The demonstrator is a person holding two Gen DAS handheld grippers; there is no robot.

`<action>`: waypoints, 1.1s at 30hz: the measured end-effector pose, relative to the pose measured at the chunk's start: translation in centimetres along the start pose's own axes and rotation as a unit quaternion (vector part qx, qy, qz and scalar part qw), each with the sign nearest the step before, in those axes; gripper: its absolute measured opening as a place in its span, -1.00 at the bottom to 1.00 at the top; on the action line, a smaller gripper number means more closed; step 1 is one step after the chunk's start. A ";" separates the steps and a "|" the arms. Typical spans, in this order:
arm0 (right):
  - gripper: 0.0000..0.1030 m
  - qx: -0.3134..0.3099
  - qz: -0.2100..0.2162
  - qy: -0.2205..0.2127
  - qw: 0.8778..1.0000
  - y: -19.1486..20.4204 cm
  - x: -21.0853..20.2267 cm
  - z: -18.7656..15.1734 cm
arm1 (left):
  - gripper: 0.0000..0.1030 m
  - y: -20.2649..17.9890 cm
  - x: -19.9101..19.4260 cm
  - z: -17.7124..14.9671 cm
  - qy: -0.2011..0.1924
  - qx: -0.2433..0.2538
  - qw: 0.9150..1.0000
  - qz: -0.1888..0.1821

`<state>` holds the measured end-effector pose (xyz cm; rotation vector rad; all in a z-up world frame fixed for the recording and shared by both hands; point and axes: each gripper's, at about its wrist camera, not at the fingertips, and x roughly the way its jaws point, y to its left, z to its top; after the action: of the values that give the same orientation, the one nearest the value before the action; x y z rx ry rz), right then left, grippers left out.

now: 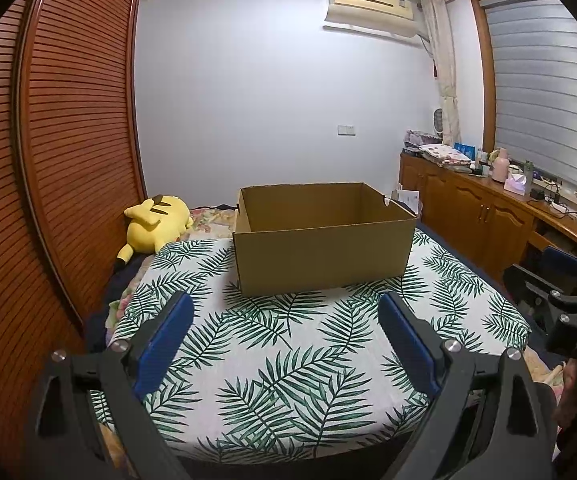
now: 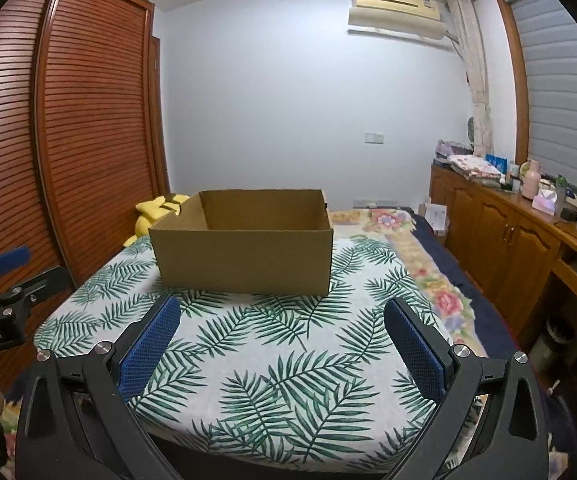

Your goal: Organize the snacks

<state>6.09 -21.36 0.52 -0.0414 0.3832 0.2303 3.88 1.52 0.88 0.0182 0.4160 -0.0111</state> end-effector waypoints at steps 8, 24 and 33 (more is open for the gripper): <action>1.00 0.001 0.000 -0.002 1.000 0.0 0.0 0.2 | 0.83 0.1 0.0 0.0 0.001 0.000 1.000 0.001; 1.00 0.001 -0.001 -0.004 1.000 -0.1 0.0 0.2 | 0.83 0.0 -0.4 0.0 -0.002 -0.001 1.000 0.001; 1.00 0.002 -0.002 -0.005 1.000 -0.1 -0.2 0.3 | 0.83 0.0 -0.4 0.0 -0.002 0.000 1.000 0.001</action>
<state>6.03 -21.44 0.92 -0.0375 0.3735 0.2263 3.53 1.57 0.99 0.0179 0.4113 -0.0090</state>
